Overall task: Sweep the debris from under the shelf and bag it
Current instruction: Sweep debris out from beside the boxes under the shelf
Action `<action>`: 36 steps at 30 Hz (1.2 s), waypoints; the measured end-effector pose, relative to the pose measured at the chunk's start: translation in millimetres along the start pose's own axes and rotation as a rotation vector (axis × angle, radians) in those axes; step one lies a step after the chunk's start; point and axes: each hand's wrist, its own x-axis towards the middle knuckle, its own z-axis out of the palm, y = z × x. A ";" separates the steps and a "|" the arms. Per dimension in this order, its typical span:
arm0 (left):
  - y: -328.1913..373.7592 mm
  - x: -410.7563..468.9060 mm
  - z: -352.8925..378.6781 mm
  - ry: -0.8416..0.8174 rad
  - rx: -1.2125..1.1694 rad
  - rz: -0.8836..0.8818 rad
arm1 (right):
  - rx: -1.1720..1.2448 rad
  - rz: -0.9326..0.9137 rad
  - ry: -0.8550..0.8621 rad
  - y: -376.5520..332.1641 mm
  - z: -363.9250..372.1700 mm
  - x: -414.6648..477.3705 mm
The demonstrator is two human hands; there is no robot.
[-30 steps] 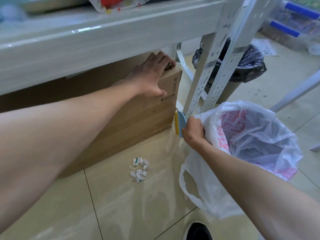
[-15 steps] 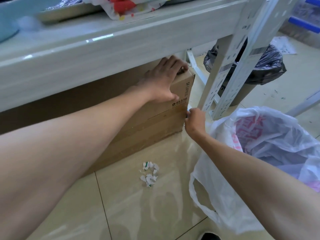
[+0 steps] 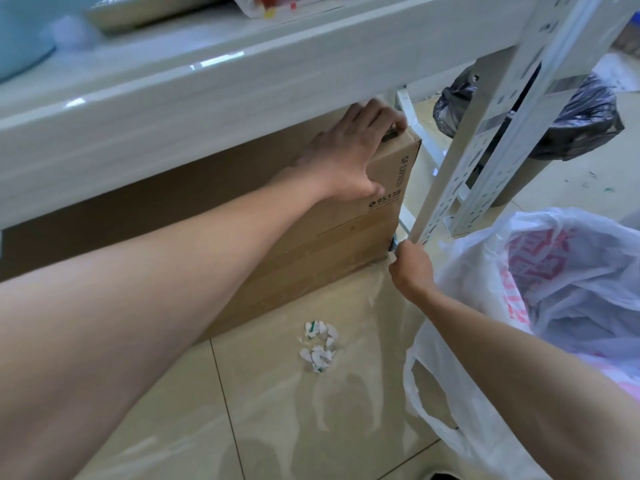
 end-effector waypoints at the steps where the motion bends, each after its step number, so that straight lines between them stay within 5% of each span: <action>1: 0.0 -0.4 -0.1 -0.002 -0.003 -0.004 | -0.048 -0.001 -0.009 -1.4 -1.6 -2.3; 5: 0.9 -0.9 -1.4 -0.009 0.003 -0.002 | -0.214 0.003 -0.029 -6.1 -11.9 -11.4; 19: 3.2 -1.4 -2.3 -0.012 -0.022 -0.042 | -0.240 0.085 -0.177 4.1 -37.6 -41.2; 31: 0.0 -0.6 -1.0 0.004 -0.024 -0.030 | -0.127 -0.090 0.131 -29.3 -49.0 -16.0; 36: -0.9 1.6 2.2 0.010 -0.015 -0.024 | -0.085 -0.110 0.061 -11.1 -26.1 3.6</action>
